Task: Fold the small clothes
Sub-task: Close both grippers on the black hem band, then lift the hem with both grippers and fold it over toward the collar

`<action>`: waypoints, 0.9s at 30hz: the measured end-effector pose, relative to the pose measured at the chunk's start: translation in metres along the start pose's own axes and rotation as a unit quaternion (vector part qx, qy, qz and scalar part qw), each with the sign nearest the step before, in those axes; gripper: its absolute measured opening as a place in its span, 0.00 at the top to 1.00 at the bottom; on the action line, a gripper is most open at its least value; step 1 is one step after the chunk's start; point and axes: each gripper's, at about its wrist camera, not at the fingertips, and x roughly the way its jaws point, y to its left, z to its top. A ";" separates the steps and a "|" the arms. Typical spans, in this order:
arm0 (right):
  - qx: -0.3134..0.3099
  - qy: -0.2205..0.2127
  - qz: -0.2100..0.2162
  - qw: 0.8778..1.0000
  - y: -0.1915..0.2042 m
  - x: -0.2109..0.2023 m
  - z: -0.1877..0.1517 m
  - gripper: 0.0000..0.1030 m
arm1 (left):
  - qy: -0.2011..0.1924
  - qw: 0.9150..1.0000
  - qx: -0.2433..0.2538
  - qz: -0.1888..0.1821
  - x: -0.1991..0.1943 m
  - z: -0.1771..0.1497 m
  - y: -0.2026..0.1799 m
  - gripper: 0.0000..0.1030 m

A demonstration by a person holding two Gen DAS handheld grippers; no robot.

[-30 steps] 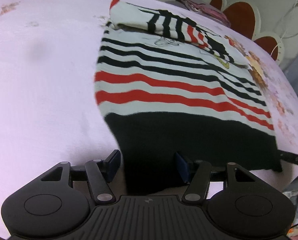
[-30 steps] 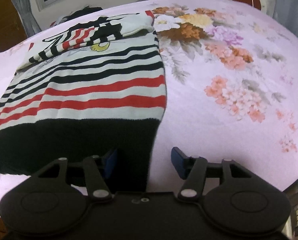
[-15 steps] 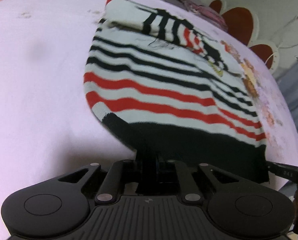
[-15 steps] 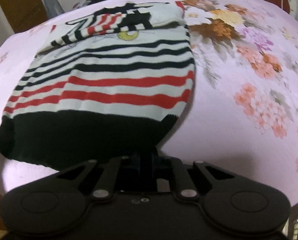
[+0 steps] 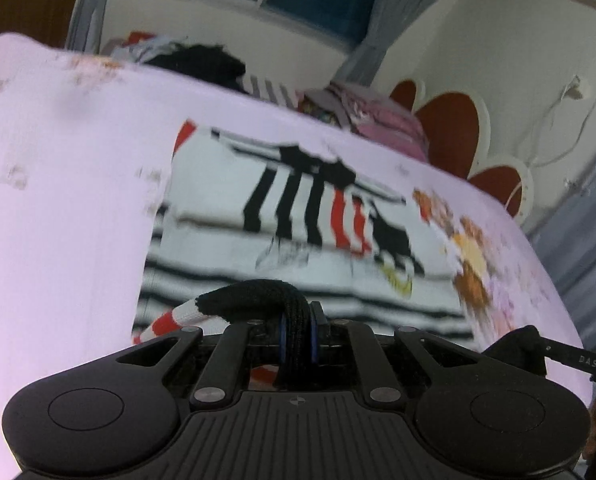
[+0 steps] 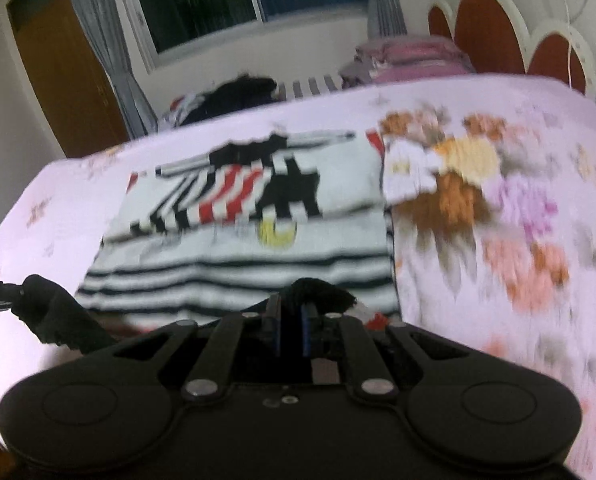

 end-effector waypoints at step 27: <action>0.081 0.005 0.042 0.996 -0.062 0.209 0.158 0.91 | -0.015 0.996 -0.035 0.077 0.201 0.151 -0.005 0.91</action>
